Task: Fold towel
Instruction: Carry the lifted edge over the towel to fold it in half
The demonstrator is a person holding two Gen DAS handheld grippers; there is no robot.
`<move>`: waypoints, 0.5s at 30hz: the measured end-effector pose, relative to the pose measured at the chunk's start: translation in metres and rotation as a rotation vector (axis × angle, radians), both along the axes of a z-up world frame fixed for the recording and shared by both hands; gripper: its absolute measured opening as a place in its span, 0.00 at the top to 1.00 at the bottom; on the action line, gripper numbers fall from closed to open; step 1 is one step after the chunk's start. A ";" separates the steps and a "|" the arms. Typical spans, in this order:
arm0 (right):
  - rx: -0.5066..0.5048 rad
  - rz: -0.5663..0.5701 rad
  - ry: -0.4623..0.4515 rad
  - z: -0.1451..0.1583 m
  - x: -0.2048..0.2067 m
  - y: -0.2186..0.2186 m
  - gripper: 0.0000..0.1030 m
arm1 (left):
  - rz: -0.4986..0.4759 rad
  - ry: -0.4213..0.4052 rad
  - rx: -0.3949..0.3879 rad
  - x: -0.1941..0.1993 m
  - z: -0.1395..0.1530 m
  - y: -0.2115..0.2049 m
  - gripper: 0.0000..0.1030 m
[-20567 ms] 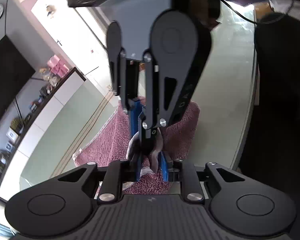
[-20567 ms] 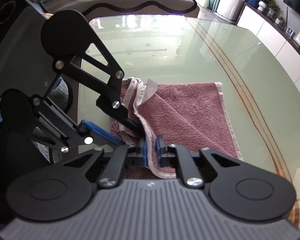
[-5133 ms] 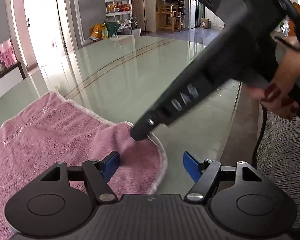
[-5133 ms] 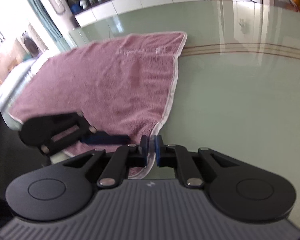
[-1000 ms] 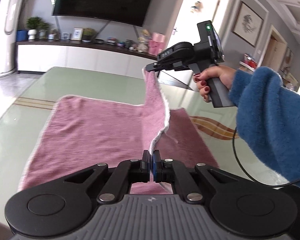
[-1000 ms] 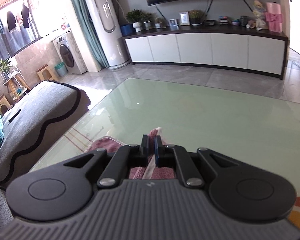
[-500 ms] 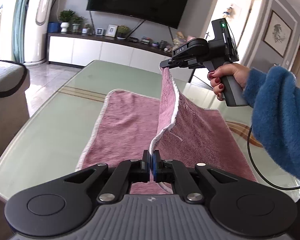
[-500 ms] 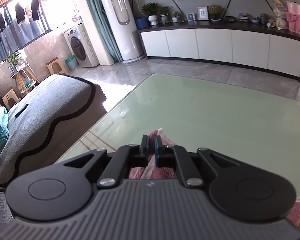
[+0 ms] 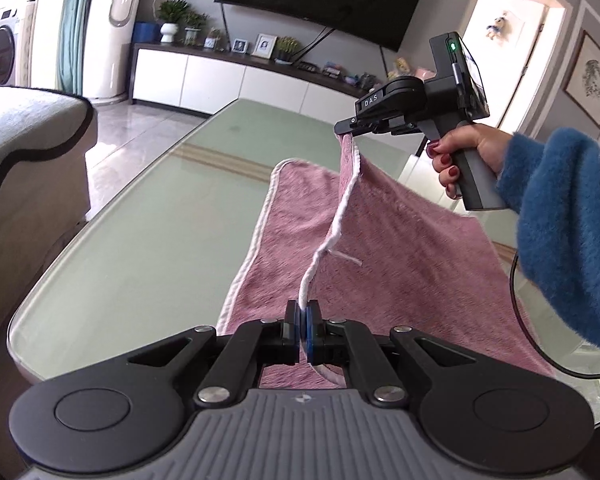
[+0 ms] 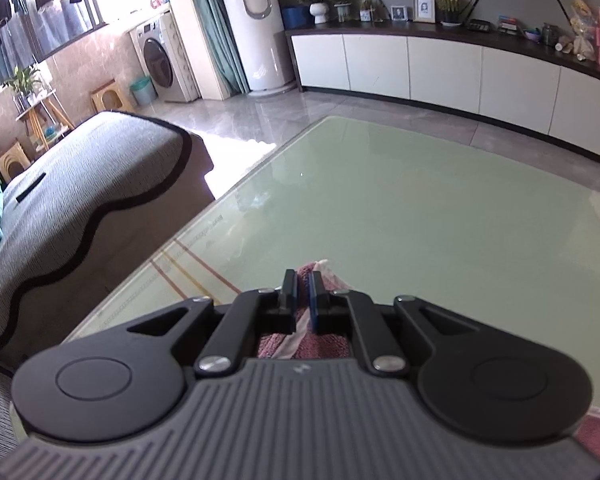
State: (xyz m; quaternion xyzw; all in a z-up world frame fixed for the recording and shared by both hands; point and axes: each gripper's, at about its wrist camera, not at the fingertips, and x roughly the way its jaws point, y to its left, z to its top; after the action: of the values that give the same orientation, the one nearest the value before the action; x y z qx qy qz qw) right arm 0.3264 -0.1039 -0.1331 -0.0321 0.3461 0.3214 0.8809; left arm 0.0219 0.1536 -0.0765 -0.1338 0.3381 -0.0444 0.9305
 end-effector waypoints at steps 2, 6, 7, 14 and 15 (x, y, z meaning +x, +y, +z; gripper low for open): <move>-0.012 0.001 0.002 -0.004 0.001 0.005 0.94 | 0.003 0.010 0.005 -0.001 -0.002 0.002 0.97; -0.031 0.004 0.006 -0.011 0.003 0.013 0.94 | 0.020 0.025 0.005 -0.003 -0.005 0.004 0.97; -0.034 0.005 0.007 -0.014 0.003 0.018 0.94 | 0.023 0.028 0.005 -0.003 -0.005 0.004 0.97; -0.054 0.001 -0.006 -0.025 0.004 0.036 0.90 | 0.029 0.054 0.027 -0.005 -0.007 0.005 0.96; -0.043 0.000 -0.009 -0.024 0.004 0.035 0.83 | 0.032 0.059 0.030 -0.006 -0.008 0.005 0.96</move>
State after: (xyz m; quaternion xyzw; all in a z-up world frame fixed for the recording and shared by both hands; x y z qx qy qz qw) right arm 0.3301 -0.0692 -0.1567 -0.0524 0.3488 0.3136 0.8816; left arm 0.0159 0.1591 -0.0847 -0.1262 0.3639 -0.0205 0.9226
